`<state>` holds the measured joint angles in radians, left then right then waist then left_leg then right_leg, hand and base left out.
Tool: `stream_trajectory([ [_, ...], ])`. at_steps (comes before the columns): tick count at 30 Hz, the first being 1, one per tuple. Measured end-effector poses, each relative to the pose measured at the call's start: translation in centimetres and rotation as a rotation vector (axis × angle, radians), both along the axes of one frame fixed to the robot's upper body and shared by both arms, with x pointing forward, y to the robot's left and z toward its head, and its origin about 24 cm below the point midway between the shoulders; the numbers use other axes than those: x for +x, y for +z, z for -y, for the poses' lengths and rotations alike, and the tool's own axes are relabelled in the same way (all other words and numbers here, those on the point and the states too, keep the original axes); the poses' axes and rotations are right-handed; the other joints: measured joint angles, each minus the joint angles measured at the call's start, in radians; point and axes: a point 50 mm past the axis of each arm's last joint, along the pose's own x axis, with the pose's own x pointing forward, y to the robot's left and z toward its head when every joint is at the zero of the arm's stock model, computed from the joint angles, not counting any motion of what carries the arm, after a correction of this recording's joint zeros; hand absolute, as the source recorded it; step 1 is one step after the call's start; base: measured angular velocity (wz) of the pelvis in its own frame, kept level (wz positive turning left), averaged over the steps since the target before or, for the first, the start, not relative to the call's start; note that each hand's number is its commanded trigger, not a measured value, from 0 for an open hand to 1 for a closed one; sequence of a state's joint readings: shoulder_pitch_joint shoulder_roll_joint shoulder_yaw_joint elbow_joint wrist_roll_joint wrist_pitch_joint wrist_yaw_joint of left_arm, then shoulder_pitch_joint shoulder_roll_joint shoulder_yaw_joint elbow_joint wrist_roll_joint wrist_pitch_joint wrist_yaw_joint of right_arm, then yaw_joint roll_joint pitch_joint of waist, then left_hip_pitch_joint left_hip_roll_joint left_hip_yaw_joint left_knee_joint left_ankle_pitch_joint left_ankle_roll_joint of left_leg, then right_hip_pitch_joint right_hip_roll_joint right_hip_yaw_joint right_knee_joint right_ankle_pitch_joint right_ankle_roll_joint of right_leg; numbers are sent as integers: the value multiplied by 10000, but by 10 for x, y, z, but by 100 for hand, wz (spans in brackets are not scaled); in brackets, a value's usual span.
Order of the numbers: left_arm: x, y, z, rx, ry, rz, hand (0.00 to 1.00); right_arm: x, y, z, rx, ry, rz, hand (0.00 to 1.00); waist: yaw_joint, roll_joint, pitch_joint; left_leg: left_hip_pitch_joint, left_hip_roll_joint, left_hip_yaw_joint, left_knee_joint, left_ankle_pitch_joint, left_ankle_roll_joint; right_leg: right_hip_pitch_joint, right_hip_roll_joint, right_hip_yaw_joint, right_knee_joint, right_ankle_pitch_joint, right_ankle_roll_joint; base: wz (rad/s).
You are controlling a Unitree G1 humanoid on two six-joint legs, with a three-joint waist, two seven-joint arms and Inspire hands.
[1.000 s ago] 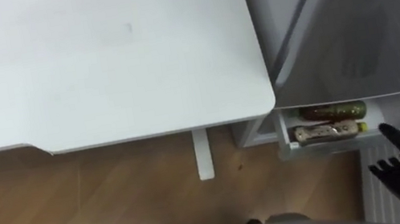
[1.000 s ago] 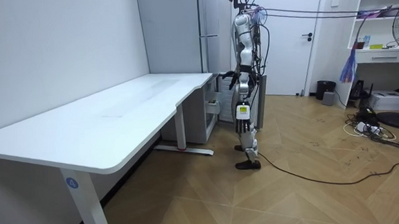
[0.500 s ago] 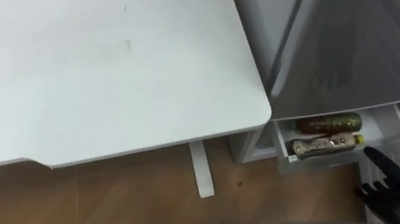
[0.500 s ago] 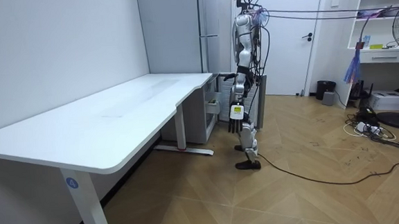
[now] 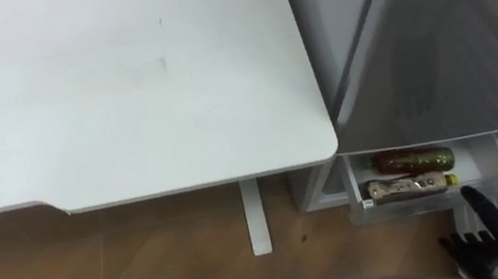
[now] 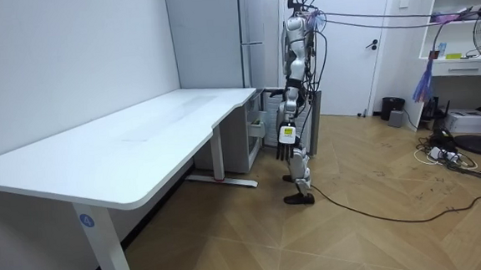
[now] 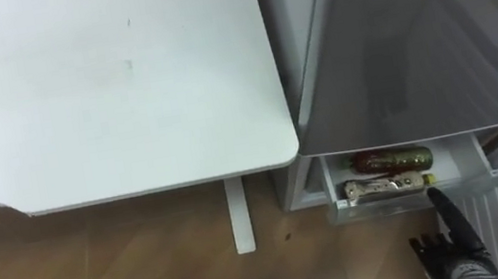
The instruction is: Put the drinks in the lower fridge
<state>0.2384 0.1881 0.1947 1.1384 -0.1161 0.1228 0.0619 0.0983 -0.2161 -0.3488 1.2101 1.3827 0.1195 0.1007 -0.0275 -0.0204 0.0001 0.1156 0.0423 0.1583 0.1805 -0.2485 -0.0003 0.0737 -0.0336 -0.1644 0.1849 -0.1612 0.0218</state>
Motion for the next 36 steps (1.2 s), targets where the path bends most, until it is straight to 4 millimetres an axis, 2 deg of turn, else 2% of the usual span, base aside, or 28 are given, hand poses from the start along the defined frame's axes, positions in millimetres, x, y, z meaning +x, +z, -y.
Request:
stream_trajectory([
  [5, -4, 0, 1, -42, -28, -116, 0, 3, -1, -5, 168, -152, 167, 0, 4, 126, 24, -125, -2, -8, 139, -23, 10, -75, -19, 1, 35, 0, 0, 1],
  [11, -7, -1, 1, -272, -120, -261, 0, 30, 3, -4, 58, -219, 772, 0, -20, 172, 2, -1101, -44, -89, 803, -65, 75, -1001, -192, -143, 643, -141, -16, 6],
  [13, 0, -1, 1, -325, -379, -187, 0, 52, 7, -5, 74, -155, 1252, 0, 21, 188, 30, -1790, -75, -89, 1260, -72, 90, -1720, -330, -189, 1179, -245, -53, 8],
  [15, 7, -2, 2, -404, -818, -205, 0, 68, 12, -5, 75, -96, 1519, 0, -13, 232, 117, -2259, -74, -85, 1612, -97, 131, -2172, -385, -220, 1513, -306, -55, 14],
  [17, 9, -3, 4, -482, -958, -248, 0, 75, 13, -4, 96, -137, 1574, 0, 19, 313, 154, -2689, -40, -90, 2045, -189, 174, -2578, -424, -218, 1888, -399, -79, 9],
  [19, 11, -3, 4, -482, -957, -248, 0, 86, 17, -4, 64, -85, 1822, 0, 49, 404, 180, -3400, -23, -128, 2773, -439, 194, -3300, -562, -235, 2675, -723, -108, 10],
  [22, 11, -3, 2, -442, -967, -320, 0, 85, 17, -2, -19, -200, 1671, 0, 92, 451, 150, -4244, -59, -144, 3544, -662, 221, -4256, -766, -202, 3701, -1094, -144, 8],
  [25, 16, -2, 0, -420, -1235, -402, 0, 90, 17, -5, 97, -381, 1662, 0, 94, 370, 194, -5109, -99, -55, 4164, -717, 237, -5247, -881, 46, 4559, -1227, -214, -7],
  [28, 25, -2, 0, -426, -1297, -163, 0, 102, 20, -6, 112, -488, 1777, 0, 87, 324, 230, -5974, -73, 32, 4702, -731, 248, -6200, -905, 255, 5157, -1279, -273, -11],
  [31, 34, -2, -1, -378, -1415, 81, 0, 113, 25, -5, 78, -466, 1951, 0, 96, 276, 258, -6839, 11, 14, 5499, -904, 229, -7083, -923, 327, 5904, -1417, -373, -3],
  [36, 42, -2, 2, -521, -1569, 169, 0, 126, 32, -3, -7, -381, 2276, 0, 185, 300, 252, -7883, 83, -134, 6328, -1026, 151, -7999, -985, 280, 6610, -1610, -460, 7],
])
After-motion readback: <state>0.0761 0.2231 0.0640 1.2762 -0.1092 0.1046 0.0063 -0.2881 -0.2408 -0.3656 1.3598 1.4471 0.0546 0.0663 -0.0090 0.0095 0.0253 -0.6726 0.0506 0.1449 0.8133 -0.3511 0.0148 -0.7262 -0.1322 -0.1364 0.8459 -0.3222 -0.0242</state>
